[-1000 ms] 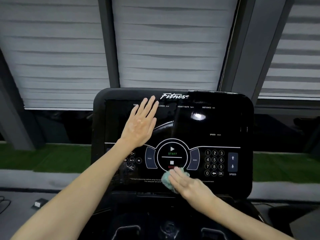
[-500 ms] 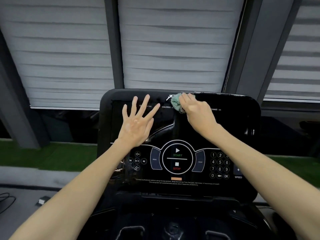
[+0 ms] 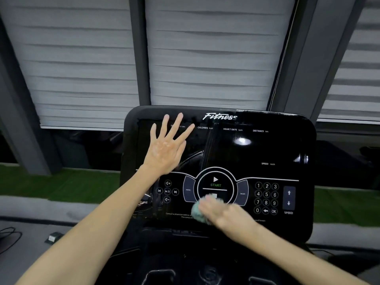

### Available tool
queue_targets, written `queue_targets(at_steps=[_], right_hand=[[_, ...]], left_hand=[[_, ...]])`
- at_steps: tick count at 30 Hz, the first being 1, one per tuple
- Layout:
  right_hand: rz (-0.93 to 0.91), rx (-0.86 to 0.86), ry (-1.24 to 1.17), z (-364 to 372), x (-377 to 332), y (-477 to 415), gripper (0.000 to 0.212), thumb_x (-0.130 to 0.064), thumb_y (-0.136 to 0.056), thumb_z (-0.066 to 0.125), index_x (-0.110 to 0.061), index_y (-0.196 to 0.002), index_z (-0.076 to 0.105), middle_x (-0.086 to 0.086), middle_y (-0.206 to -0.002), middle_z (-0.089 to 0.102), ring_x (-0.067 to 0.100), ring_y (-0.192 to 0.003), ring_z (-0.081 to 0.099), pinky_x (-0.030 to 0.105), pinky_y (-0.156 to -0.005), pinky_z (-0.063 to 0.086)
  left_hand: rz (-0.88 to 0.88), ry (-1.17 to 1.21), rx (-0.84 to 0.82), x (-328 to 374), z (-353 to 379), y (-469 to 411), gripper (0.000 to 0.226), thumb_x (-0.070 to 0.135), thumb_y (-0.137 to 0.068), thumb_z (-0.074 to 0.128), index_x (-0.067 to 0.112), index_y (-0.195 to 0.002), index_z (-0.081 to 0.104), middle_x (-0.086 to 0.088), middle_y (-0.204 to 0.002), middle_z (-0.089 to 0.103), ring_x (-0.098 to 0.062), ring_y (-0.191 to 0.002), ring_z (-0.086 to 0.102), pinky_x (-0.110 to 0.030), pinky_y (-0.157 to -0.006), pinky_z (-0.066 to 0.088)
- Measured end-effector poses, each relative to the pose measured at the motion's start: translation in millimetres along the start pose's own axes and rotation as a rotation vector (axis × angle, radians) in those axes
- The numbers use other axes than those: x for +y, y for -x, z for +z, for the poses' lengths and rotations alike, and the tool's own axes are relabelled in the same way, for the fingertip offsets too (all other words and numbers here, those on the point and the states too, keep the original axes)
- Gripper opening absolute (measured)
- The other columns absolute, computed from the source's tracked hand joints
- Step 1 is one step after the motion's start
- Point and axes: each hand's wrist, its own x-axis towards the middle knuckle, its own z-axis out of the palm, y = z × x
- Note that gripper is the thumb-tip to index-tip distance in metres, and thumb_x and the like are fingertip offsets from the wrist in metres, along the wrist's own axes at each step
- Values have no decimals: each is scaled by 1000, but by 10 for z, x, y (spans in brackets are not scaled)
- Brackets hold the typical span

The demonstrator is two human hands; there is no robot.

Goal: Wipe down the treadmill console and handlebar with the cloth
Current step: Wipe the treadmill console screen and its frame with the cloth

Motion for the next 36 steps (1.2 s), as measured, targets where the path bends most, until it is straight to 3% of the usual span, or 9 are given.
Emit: queue_targets(at_steps=[4,8,12,16,19,25,28,33,36], right_hand=[[266,127,97,-386,610,-642,32,-8,-83,38,-12,-111,52,10,-98,62,25,-66,66,31,-39,48],[388,195,229,-738,1127,-1183,48,-7,-76,31,-7,-114,61,12,-110,63,32,-81,67,32,-46,48],[381,221,253,-598,1027,-1191,48,11,-68,58,0,-115,60,13,-106,62,29,-85,63,29,-39,44],[309,109,126,-241,542,-812,48,-1,-81,29,0,-123,53,17,-114,56,27,-85,64,29,-45,52],[249,98,63,-100,109,-508,46,-2,-74,33,0,-110,63,15,-106,61,20,-65,62,23,-34,41],[84,-33,86,272,-428,-38,47,-3,-71,36,-5,-112,60,8,-111,61,23,-103,65,20,-41,48],[101,-143,53,163,-545,-45,46,-5,-58,67,-8,-104,70,4,-103,69,21,-96,68,21,-41,49],[485,-114,-608,-330,-288,-269,32,-1,-70,47,-19,-91,63,3,-78,68,26,-73,64,28,-66,46],[743,84,-1102,-756,-36,-380,30,5,-83,58,-20,-77,73,5,-78,73,14,-64,63,18,-64,47]], left_hand=[[-7,-1,-12,1,-7,-4,55,37,-99,24,35,-154,17,-5,-164,8,-40,-146,14,-61,-109,25],[-11,14,-23,6,-14,6,55,37,-99,22,35,-154,16,-5,-164,8,-40,-147,13,-62,-110,25],[-12,38,-13,10,-23,-3,54,36,-100,23,36,-154,18,-4,-164,10,-39,-147,14,-62,-110,25],[-19,46,-11,15,8,-5,55,36,-99,23,36,-154,18,-3,-164,7,-39,-148,11,-63,-111,22],[-36,51,-15,33,-3,-1,54,37,-99,22,36,-153,19,-3,-164,8,-39,-148,11,-63,-111,22],[-49,85,-98,67,-147,4,56,41,-98,14,34,-153,22,-5,-164,8,-40,-147,12,-59,-112,24],[-69,124,-144,123,-265,13,60,42,-96,8,31,-153,22,-7,-163,11,-38,-147,13,-55,-115,21],[-13,410,-33,211,-445,114,55,36,-97,24,17,-146,41,-9,-154,36,-28,-143,29,-45,-117,20],[-81,875,-265,298,-566,159,43,37,-91,41,22,-123,65,4,-126,65,-17,-120,57,-41,-112,34]])
